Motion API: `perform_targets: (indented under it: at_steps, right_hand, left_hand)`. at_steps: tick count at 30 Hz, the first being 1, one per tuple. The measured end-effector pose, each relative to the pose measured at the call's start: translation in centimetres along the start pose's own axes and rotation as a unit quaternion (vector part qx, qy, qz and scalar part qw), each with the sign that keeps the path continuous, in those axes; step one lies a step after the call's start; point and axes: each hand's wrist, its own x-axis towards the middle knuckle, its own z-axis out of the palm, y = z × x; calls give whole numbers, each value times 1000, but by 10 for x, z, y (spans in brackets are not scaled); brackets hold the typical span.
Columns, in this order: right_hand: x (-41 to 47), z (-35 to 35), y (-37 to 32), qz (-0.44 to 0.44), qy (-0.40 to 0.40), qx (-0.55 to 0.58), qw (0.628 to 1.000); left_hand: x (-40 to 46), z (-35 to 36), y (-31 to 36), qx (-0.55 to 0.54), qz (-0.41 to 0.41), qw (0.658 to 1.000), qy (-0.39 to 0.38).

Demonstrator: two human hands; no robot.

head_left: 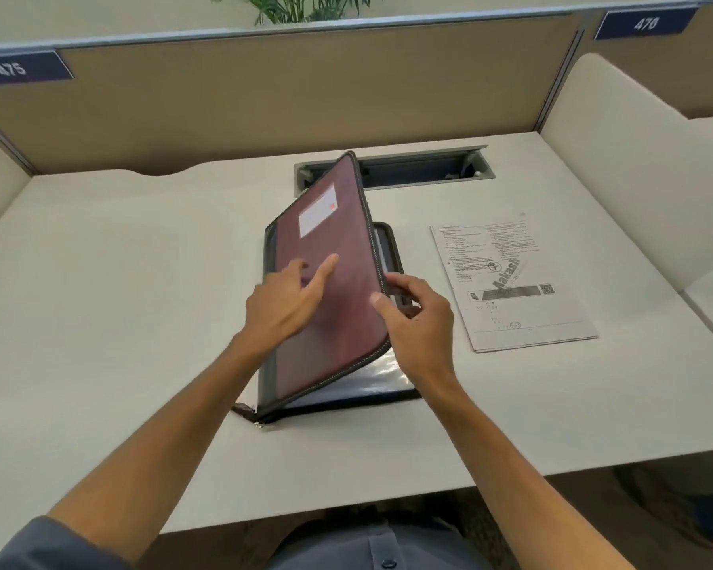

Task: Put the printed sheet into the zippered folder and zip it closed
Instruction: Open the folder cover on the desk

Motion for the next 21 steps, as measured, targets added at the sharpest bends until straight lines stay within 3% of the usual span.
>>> perform_targets:
  at_steps: [6, 9, 12, 14, 16, 18, 21]
  right_hand:
    - [-5, 32, -41, -113, -85, -13, 990]
    - [-7, 49, -51, -144, -108, -13, 984]
    - [-9, 59, -45, -160, -142, 5, 977]
    - [-11, 63, -24, -149, -166, -53, 973]
    - [-14, 64, 8, -155, -201, -207, 945]
    - [-17, 63, 43, -170, -246, -362, 883]
    - [-21, 60, 86, -144, -306, -453, 825]
  left_hand:
    - [4, -57, 55, 39, 58, 997, 24]
    - [10, -83, 55, 31, 45, 998, 14]
    - [11, -102, 40, -39, 17, 999, -11]
    - [10, -115, 24, -104, -2, 994, -19]
    - [9, -131, 5, -143, -16, 989, -22]
    - [7, -145, -16, -171, -24, 985, -21]
    - [5, -161, -46, -207, -39, 977, -7]
